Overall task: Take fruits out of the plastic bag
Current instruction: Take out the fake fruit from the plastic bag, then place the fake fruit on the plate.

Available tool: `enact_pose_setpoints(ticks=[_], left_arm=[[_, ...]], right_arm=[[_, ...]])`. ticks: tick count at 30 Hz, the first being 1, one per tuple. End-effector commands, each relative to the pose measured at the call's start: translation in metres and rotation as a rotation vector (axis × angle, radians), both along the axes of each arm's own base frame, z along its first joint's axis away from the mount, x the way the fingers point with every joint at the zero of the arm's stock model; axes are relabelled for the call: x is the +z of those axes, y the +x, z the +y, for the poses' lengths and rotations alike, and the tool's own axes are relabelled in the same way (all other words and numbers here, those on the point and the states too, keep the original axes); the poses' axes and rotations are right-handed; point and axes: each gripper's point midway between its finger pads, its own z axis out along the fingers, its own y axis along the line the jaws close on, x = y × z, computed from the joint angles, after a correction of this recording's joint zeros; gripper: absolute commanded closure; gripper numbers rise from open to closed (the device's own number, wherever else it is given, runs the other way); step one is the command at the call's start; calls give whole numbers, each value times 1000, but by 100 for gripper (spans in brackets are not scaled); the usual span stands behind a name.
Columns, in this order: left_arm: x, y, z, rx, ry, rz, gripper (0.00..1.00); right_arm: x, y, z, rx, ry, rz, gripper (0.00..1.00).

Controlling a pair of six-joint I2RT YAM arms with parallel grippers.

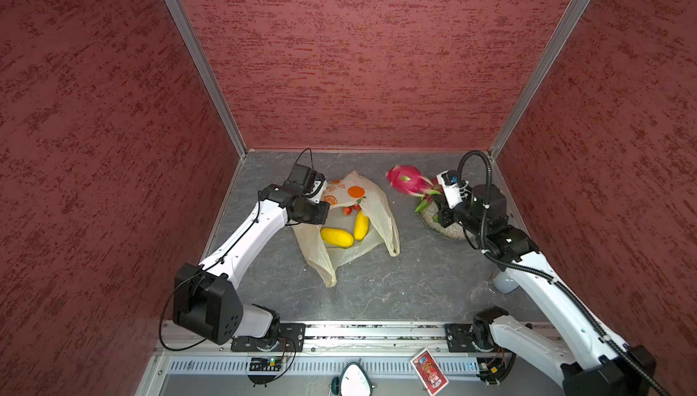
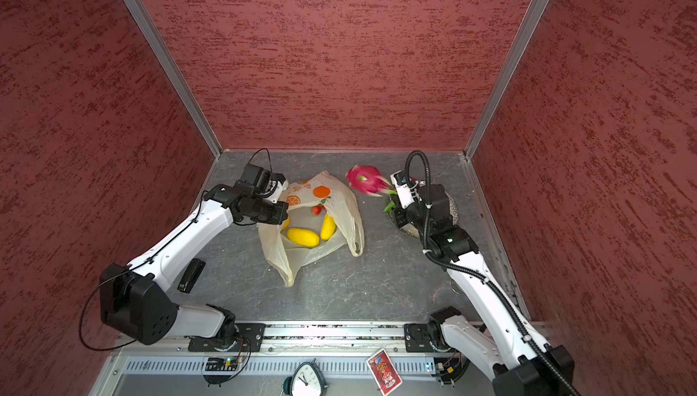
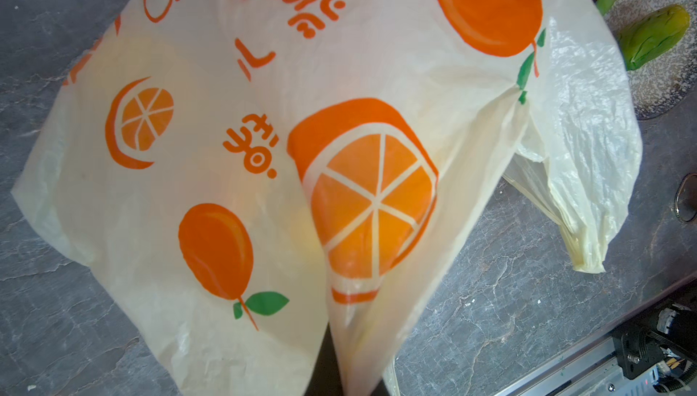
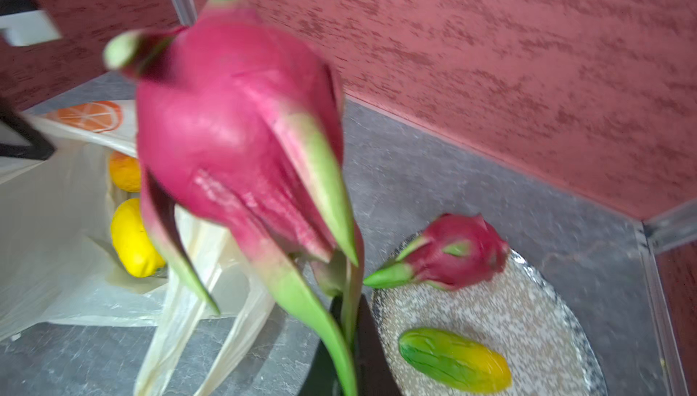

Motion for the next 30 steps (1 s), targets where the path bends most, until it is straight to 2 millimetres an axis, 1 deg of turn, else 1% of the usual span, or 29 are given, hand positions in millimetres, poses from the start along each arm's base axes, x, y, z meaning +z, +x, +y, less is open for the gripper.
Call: enact_pose_setpoints(ticks=[1, 4, 7, 12, 15, 18, 22, 25, 30], left_arm=[[9, -1, -2, -3, -27, -20, 100], [12, -1, -2, -2, -30, -27, 100], [12, -2, -2, -5, -30, -28, 100], [12, -4, -1, -11, -25, -29, 100], [12, -5, -1, -15, -26, -29, 100], [14, -5, 0, -18, -27, -37, 100], [17, -6, -1, -25, -31, -44, 100], [18, -6, -2, -30, -32, -46, 100], [21, -6, -2, -32, -37, -56, 100]], right_arm=[[1, 18, -20, -66, 71, 46, 100], [-4, 42, -50, -176, 23, 33, 100], [-4, 59, -81, -261, 53, 27, 100], [-12, 75, -134, -393, 21, 22, 100], [-22, 77, -160, -472, -20, 23, 100], [-36, 76, -177, -532, -31, 29, 100], [-55, 75, -192, -576, -56, 57, 100], [-63, 78, -194, -563, -82, 89, 100], [-79, 76, -205, -606, -139, 134, 100]])
